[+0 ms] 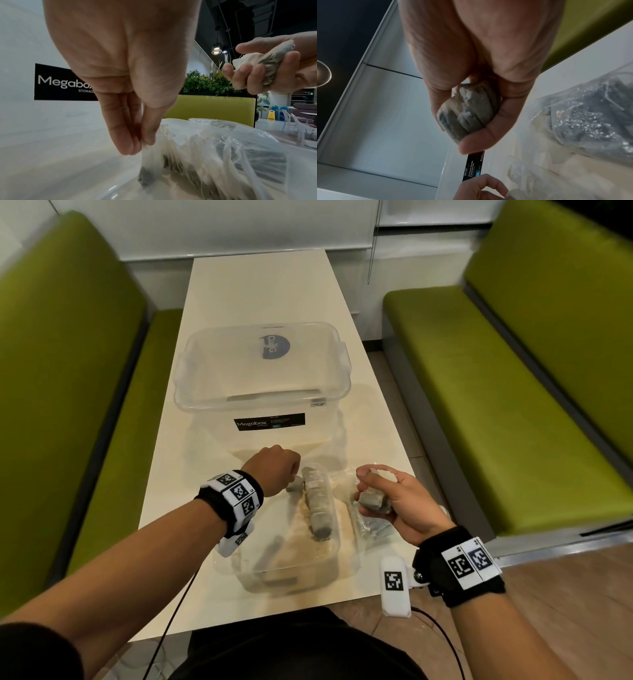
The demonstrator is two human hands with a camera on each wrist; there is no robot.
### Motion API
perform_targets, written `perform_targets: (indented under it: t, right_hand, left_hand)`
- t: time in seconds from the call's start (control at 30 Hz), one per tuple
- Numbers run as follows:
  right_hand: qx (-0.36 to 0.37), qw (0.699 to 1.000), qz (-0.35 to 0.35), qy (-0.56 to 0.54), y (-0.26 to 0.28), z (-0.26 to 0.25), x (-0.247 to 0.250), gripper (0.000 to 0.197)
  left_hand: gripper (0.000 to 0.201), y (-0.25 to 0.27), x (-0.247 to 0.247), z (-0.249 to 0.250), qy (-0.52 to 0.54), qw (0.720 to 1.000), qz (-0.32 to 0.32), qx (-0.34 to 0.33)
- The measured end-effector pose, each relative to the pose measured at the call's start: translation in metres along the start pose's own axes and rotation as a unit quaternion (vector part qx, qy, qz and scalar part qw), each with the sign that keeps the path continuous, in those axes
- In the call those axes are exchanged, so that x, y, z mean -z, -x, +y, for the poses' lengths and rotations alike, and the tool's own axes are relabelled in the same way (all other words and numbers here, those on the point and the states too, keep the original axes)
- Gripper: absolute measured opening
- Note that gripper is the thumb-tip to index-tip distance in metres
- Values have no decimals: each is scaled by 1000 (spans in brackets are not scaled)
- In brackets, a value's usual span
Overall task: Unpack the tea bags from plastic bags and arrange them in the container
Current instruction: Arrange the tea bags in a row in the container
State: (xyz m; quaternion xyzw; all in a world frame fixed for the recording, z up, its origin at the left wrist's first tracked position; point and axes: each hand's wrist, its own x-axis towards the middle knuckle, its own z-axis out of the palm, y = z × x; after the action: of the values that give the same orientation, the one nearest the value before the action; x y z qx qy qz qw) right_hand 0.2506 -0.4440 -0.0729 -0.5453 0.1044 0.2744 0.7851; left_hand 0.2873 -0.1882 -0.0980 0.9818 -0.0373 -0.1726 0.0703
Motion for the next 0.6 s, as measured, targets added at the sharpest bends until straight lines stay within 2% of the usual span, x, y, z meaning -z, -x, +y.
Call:
perform_targets:
  t: [0.1, 0.33, 0.43, 0.6]
  right_hand:
    - [-2, 1000, 3, 2, 1, 0, 0, 22]
    - [-8, 1000, -3, 16, 1, -1, -4, 26]
    - [-11, 1000, -5, 24, 2, -3, -5, 37]
    - [-15, 1000, -2, 21, 1, -1, -4, 29]
  left_hand:
    - [11, 0, -1, 1, -26, 1000, 11, -4]
    - [21, 0, -3, 3, -132, 990, 47, -9]
    - [25, 0, -4, 1, -143, 988, 57, -2]
    - [34, 1, -3, -2, -143, 987, 70, 15]
